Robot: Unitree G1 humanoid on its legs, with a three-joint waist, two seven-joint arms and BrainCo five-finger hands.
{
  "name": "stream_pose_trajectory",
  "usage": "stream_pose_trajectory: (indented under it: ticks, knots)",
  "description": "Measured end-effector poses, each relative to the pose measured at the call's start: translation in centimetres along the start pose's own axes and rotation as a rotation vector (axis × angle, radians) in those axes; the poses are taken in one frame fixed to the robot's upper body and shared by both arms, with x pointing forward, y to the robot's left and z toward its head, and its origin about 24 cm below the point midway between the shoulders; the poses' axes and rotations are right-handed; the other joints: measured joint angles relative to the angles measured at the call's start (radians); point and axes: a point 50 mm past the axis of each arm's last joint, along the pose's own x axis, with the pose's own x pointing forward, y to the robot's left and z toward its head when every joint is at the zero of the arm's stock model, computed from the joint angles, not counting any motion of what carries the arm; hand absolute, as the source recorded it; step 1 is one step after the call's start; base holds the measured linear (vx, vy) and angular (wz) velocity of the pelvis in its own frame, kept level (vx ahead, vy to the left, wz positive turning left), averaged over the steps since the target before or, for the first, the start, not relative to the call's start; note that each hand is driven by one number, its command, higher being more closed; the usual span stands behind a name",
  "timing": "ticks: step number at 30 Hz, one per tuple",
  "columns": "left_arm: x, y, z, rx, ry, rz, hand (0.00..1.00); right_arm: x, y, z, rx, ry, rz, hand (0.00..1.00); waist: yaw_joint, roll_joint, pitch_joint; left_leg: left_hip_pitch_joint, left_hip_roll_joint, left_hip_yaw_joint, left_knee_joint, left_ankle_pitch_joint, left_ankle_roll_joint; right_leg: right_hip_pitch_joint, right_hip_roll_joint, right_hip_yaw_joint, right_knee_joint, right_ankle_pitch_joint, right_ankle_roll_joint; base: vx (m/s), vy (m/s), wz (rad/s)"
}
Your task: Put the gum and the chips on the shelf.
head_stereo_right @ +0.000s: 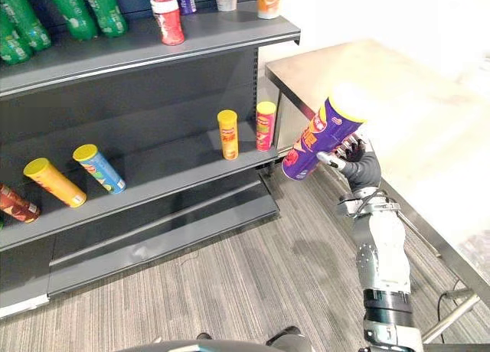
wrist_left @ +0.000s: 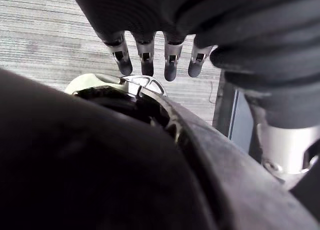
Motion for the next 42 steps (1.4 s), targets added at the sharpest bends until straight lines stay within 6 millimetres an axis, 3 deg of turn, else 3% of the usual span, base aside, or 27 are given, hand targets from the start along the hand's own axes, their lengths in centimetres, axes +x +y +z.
stream_pose_trajectory:
  ticks: [4, 8, 13, 14, 15, 16, 18, 19, 21, 23, 25, 29, 32, 34, 36, 38, 42]
  knots:
    - [0.0, -0.1, 0.0, -0.007, -0.002, -0.008, 0.00, 0.0, 0.5, -0.1, 0.002, 0.004, 0.070, 1.00, 0.012, 0.004, -0.003, 0.000, 0.008, -0.003, 0.000, 0.011, -0.005, 0.000, 0.004, 0.000, 0.010, -0.001, -0.002, 0.06, -0.005, 0.03]
    - [0.1, -0.4, 0.1, 0.008, -0.003, -0.025, 0.00, 0.5, 1.9, -0.4, 0.015, 0.017, 0.167, 1.00, 0.023, 0.003, -0.002, 0.000, -0.009, -0.026, 0.001, 0.007, 0.002, -0.001, -0.032, -0.002, 0.047, -0.001, -0.002, 0.04, 0.042, 0.13]
    - [0.1, -0.6, 0.6, -0.011, -0.020, -0.047, 0.00, 0.9, 4.3, -1.4, 0.042, 0.060, 0.293, 1.00, 0.044, -0.008, 0.005, -0.002, -0.053, -0.095, 0.006, -0.006, 0.040, 0.002, -0.138, 0.012, 0.188, 0.031, -0.006, 0.04, 0.087, 0.48]
    - [0.1, -0.6, 0.7, -0.012, -0.023, -0.047, 0.00, 0.8, 4.8, -1.7, 0.051, 0.068, 0.313, 1.00, 0.048, -0.007, 0.005, 0.000, -0.054, -0.130, 0.011, -0.010, 0.051, -0.009, -0.165, 0.063, 0.249, 0.068, -0.043, 0.07, 0.092, 0.76]
    - [0.1, -0.6, 1.0, -0.026, -0.038, -0.047, 0.00, 0.7, 5.3, -2.0, 0.070, 0.070, 0.321, 1.00, 0.052, -0.010, 0.014, 0.000, -0.052, -0.182, 0.040, -0.026, 0.063, -0.039, -0.175, 0.202, 0.312, 0.116, -0.113, 0.08, 0.084, 0.90]
    - [0.1, -0.6, 1.1, -0.041, -0.048, -0.046, 0.00, 0.5, 5.4, -2.2, 0.081, 0.072, 0.316, 1.00, 0.051, -0.013, 0.023, 0.003, -0.048, -0.214, 0.058, -0.038, 0.071, -0.067, -0.161, 0.309, 0.334, 0.115, -0.118, 0.09, 0.049, 1.07]
    - [0.1, -0.4, 1.7, -0.059, -0.067, -0.038, 0.00, -0.5, 5.8, -3.2, 0.120, 0.100, 0.288, 1.00, 0.031, -0.021, 0.031, -0.020, -0.033, -0.324, 0.101, -0.061, 0.093, -0.092, -0.043, 0.572, 0.310, 0.009, -0.019, 0.13, -0.014, 1.48]
    - [0.1, -0.4, 1.6, -0.068, -0.064, -0.035, 0.00, -1.1, 6.0, -3.6, 0.131, 0.121, 0.282, 1.00, 0.029, -0.027, 0.034, -0.028, -0.037, -0.382, 0.113, -0.069, 0.093, -0.099, 0.021, 0.662, 0.273, -0.030, -0.008, 0.13, -0.008, 1.75]
    - [0.1, -0.3, 1.6, -0.073, -0.062, -0.031, 0.00, -1.4, 6.4, -3.9, 0.144, 0.120, 0.282, 1.00, 0.031, -0.036, 0.040, -0.036, -0.055, -0.440, 0.134, -0.080, 0.095, -0.121, 0.061, 0.733, 0.189, -0.027, 0.008, 0.10, 0.030, 1.26]
    - [0.0, -0.2, 1.4, -0.070, -0.053, -0.028, 0.00, -1.4, 7.1, -4.0, 0.157, 0.116, 0.307, 1.00, 0.041, -0.035, 0.047, -0.043, -0.066, -0.499, 0.166, -0.094, 0.079, -0.137, 0.109, 0.858, 0.045, 0.010, 0.065, 0.13, -0.004, 0.83]
    - [-0.2, 0.2, 1.2, -0.068, -0.049, -0.008, 0.00, -1.5, 7.1, -4.0, 0.162, 0.110, 0.308, 1.00, 0.039, -0.041, 0.052, -0.055, -0.072, -0.554, 0.198, -0.113, 0.064, -0.134, 0.134, 0.940, -0.025, 0.025, 0.088, 0.14, -0.086, 0.90]
    - [-0.4, 1.4, 1.9, -0.062, -0.068, 0.040, 0.00, -1.5, 7.6, -3.0, 0.168, 0.064, 0.322, 1.00, 0.049, -0.099, 0.053, -0.076, -0.085, -0.639, 0.277, -0.173, 0.008, -0.057, 0.139, 0.912, -0.132, 0.061, 0.109, 0.20, -0.227, 0.70]
    - [0.0, -0.1, 1.8, -0.070, -0.087, 0.002, 0.00, -1.2, 6.9, -2.7, 0.163, 0.052, 0.295, 1.00, 0.051, -0.040, 0.060, -0.088, -0.012, -0.635, 0.273, -0.177, -0.027, -0.049, 0.196, 0.858, -0.147, 0.055, 0.092, 0.18, -0.236, 0.23]
    - [0.1, -0.4, 1.6, -0.043, -0.088, -0.006, 0.00, -1.2, 6.1, -3.0, 0.158, 0.067, 0.254, 1.00, 0.028, -0.032, 0.063, -0.089, 0.031, -0.559, 0.236, -0.162, -0.050, -0.046, 0.201, 0.819, -0.157, 0.055, 0.091, 0.14, -0.169, 0.41]
    - [0.2, -0.9, 1.4, 0.014, -0.086, -0.017, 0.00, -1.4, 4.2, -3.0, 0.127, 0.077, 0.167, 1.00, -0.004, -0.008, 0.074, -0.062, 0.069, -0.430, 0.159, -0.081, -0.081, -0.027, 0.189, 0.762, -0.157, 0.050, 0.083, 0.10, -0.051, 0.66]
    - [0.2, -0.9, 1.8, 0.034, -0.106, -0.022, 0.00, -1.7, 3.5, -3.0, 0.116, 0.080, 0.125, 1.00, -0.009, -0.002, 0.072, -0.050, 0.057, -0.425, 0.129, -0.053, -0.079, -0.018, 0.177, 0.749, -0.156, 0.049, 0.084, 0.03, 0.053, 0.46]
    - [0.1, -0.7, 3.0, 0.087, -0.155, -0.030, 0.00, -1.8, 4.2, -3.5, 0.109, 0.088, 0.118, 1.00, -0.016, -0.028, 0.091, -0.036, 0.034, -0.436, 0.084, -0.028, -0.067, -0.017, 0.163, 0.749, -0.158, 0.048, 0.085, -0.02, 0.042, 0.16]
